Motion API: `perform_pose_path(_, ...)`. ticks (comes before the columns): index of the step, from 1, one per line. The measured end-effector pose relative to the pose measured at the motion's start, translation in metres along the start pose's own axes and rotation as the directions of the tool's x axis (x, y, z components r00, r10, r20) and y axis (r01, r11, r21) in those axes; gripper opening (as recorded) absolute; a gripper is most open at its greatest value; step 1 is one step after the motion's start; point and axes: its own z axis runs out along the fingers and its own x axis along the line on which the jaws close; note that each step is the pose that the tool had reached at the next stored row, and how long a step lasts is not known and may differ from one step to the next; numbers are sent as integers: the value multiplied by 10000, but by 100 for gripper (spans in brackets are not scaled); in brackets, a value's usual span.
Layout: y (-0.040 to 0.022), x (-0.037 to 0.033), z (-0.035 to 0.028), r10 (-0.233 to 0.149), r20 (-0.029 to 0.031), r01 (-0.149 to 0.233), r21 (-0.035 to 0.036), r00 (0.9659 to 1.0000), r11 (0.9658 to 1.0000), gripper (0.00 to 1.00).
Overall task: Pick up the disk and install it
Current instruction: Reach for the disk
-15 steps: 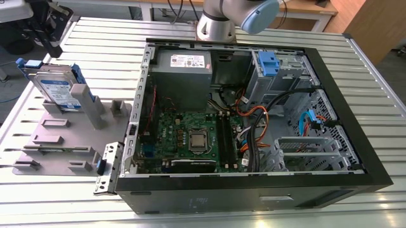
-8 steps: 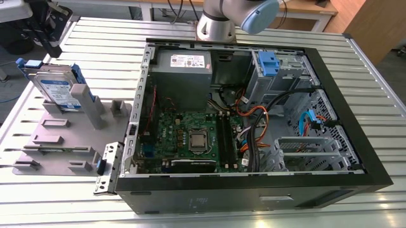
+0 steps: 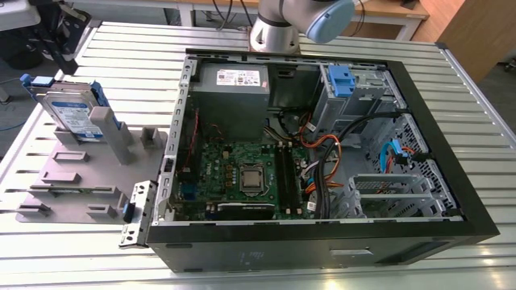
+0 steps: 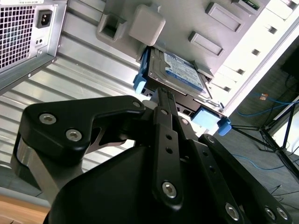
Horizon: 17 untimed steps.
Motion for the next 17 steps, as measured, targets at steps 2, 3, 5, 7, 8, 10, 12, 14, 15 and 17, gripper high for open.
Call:
perform_pose_path(2, -2, 21, 15, 0, -1, 0, 0, 10000, 10000, 11)
perform_pose_path(3, -4, 34, 23, 0, -1, 0, 1, 10000, 10000, 11)
perform_pose_path(5, -7, 64, 41, 0, 0, 0, 0, 10000, 10000, 11)
perform_pose_path(7, -10, 97, 55, 0, -1, 0, 0, 10000, 10000, 11)
perform_pose_path(8, -11, 114, 61, 0, -1, 0, 1, 10000, 10000, 11)
perform_pose_path(10, -15, 150, 72, -1, 0, 1, 0, 10000, 10000, 11)
perform_pose_path(12, -18, 187, 83, 0, 0, 0, 0, 10000, 10000, 11)
perform_pose_path(14, -21, 220, 98, 0, 0, 0, 1, 10000, 10000, 11)
perform_pose_path(15, -22, 235, 107, 0, 0, 0, 0, 10000, 10000, 11)
perform_pose_path(17, -26, 269, 124, 0, -1, 0, 1, 10000, 10000, 11)
